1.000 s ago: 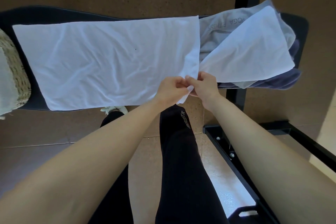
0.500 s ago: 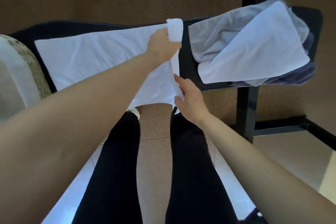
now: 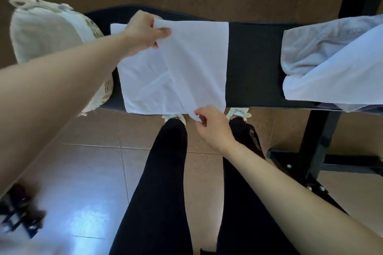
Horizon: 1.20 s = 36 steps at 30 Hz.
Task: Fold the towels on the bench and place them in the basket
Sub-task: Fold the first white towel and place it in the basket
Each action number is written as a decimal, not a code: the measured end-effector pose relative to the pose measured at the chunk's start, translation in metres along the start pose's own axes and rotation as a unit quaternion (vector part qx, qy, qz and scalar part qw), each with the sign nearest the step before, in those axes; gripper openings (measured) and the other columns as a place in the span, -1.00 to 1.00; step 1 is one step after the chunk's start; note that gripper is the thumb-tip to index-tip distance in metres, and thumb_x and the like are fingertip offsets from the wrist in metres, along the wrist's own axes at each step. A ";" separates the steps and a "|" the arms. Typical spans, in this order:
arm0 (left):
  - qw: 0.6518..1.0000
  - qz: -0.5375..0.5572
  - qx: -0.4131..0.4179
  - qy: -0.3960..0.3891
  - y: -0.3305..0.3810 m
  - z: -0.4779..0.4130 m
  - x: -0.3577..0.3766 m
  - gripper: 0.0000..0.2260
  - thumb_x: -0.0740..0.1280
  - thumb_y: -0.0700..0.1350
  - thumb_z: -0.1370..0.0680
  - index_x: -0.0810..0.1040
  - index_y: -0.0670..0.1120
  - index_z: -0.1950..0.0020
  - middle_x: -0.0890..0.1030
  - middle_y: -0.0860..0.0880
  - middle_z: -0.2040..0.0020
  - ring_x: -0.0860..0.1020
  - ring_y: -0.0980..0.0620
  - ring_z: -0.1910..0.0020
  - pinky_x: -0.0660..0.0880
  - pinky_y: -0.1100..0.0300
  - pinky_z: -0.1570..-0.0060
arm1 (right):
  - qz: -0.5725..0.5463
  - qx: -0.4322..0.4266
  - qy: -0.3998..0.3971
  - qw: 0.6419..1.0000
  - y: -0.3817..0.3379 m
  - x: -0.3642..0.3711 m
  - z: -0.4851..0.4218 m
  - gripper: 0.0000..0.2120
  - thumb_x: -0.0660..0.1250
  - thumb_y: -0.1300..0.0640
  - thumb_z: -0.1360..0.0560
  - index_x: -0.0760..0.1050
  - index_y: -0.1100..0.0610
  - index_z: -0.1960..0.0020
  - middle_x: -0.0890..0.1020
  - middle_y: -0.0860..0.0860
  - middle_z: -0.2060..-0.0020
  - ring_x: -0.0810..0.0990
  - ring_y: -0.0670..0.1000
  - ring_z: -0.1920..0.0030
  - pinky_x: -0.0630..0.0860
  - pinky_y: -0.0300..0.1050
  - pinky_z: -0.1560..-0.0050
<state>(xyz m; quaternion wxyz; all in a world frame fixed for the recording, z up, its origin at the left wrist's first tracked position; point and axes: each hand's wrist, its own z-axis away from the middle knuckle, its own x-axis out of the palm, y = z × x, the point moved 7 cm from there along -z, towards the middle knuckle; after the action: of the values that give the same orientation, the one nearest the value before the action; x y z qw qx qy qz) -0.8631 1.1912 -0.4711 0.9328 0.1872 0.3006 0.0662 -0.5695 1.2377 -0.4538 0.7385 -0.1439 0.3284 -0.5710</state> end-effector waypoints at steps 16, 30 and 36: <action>0.913 -0.359 0.127 0.144 -0.089 -0.017 -0.094 -0.77 0.26 -0.02 -0.68 0.62 -0.03 -0.26 0.67 -0.20 -0.07 0.57 -0.26 -0.09 0.45 -0.09 -0.13 | 0.025 -0.040 -0.025 0.999 -0.126 0.134 -0.050 -0.68 0.29 0.28 -0.59 0.52 0.12 -0.32 0.53 0.01 -0.03 0.51 0.02 -0.04 0.53 -0.01 -0.10; 0.933 -0.278 0.219 0.067 -0.122 0.057 0.033 -0.51 0.48 -0.06 -0.53 0.47 -0.01 -0.45 0.43 -0.14 -0.46 0.41 -0.29 -0.31 0.51 -0.15 -0.14 | -0.024 0.141 0.299 0.943 -0.013 0.032 -0.059 -0.65 0.43 0.14 -0.51 0.48 0.14 -0.26 0.46 0.04 -0.15 0.43 0.04 -0.17 0.24 -0.28 -0.03; 0.959 -0.268 0.090 0.014 -0.150 0.068 0.094 -0.02 0.51 0.25 -0.44 -0.05 0.22 -0.67 -0.14 -0.01 -0.69 -0.08 -0.33 -0.62 0.16 -0.31 -0.51 | -0.108 0.187 0.212 0.953 0.023 -0.007 -0.095 -0.67 0.42 0.00 -0.55 0.50 0.14 -0.22 0.60 -0.02 0.06 0.61 0.02 -0.01 0.55 -0.07 -0.06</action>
<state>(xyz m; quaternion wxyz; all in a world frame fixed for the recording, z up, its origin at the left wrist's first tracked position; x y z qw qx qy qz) -0.7452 1.0539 -0.5291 0.8914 0.1821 0.3573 -0.2113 -0.6155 1.2667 -0.5357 0.5996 0.0862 0.3475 -0.7158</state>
